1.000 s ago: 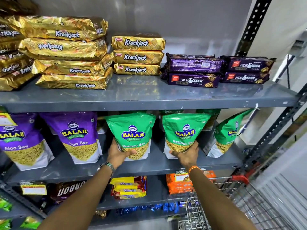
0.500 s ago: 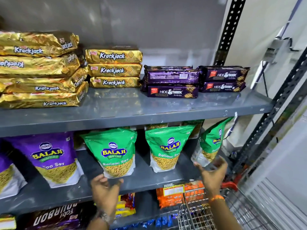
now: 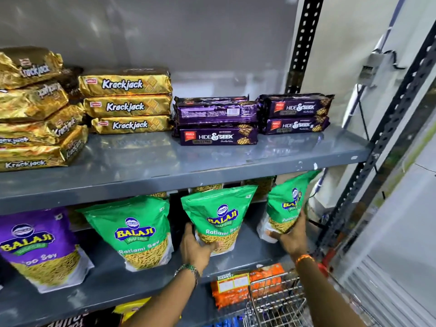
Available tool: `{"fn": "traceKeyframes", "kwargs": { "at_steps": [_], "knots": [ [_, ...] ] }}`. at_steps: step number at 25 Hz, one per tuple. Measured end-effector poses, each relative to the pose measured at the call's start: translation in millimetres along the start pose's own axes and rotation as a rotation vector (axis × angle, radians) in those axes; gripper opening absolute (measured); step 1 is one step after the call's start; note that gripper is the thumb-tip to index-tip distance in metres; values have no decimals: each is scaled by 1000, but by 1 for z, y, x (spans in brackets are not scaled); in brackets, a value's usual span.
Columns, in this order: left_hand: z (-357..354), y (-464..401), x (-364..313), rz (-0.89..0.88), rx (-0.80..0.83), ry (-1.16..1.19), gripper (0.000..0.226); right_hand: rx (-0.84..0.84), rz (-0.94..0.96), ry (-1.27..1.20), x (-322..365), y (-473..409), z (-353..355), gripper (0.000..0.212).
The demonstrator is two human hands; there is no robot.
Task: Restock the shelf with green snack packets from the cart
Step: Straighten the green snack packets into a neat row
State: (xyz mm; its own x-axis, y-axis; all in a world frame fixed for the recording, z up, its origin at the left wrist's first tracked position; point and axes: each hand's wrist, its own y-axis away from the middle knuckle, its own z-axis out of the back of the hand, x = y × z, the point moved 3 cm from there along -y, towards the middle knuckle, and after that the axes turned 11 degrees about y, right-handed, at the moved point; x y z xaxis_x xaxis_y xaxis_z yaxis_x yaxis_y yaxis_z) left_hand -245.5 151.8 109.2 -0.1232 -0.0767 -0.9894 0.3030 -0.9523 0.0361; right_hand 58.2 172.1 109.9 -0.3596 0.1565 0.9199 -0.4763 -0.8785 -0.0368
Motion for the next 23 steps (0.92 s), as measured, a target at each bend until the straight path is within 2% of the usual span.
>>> {"fn": "traceKeyframes", "kwargs": {
  "at_steps": [2, 4, 9, 13, 15, 18, 21, 23],
  "knots": [
    [-3, -6, 5, -27, -16, 10, 91, -187, -5, 88, 5, 15, -8, 131],
    [-5, -10, 7, -31, -25, 38, 86, -271, -21, 121, 9, 23, -16, 134],
    [-10, -10, 8, -15, 0, 73, 71, -198, -83, 144, 6, 15, -13, 138],
    [-10, -5, 8, -10, -5, 50, 72, -152, -124, 168, 7, 11, -11, 139],
    [-9, 0, 4, -1, -23, 19, 75, -145, -133, 157, 9, 11, -9, 139],
    [-5, 8, -2, -8, -31, 7, 93, -138, -121, 131, 12, 14, -6, 143],
    [3, 25, -18, -15, 14, -22, 109, -137, -180, 74, 20, 27, -3, 147],
    [15, 43, -29, -45, 39, -6, 111, -141, -187, -24, 33, 42, -3, 145]
  ]
}}
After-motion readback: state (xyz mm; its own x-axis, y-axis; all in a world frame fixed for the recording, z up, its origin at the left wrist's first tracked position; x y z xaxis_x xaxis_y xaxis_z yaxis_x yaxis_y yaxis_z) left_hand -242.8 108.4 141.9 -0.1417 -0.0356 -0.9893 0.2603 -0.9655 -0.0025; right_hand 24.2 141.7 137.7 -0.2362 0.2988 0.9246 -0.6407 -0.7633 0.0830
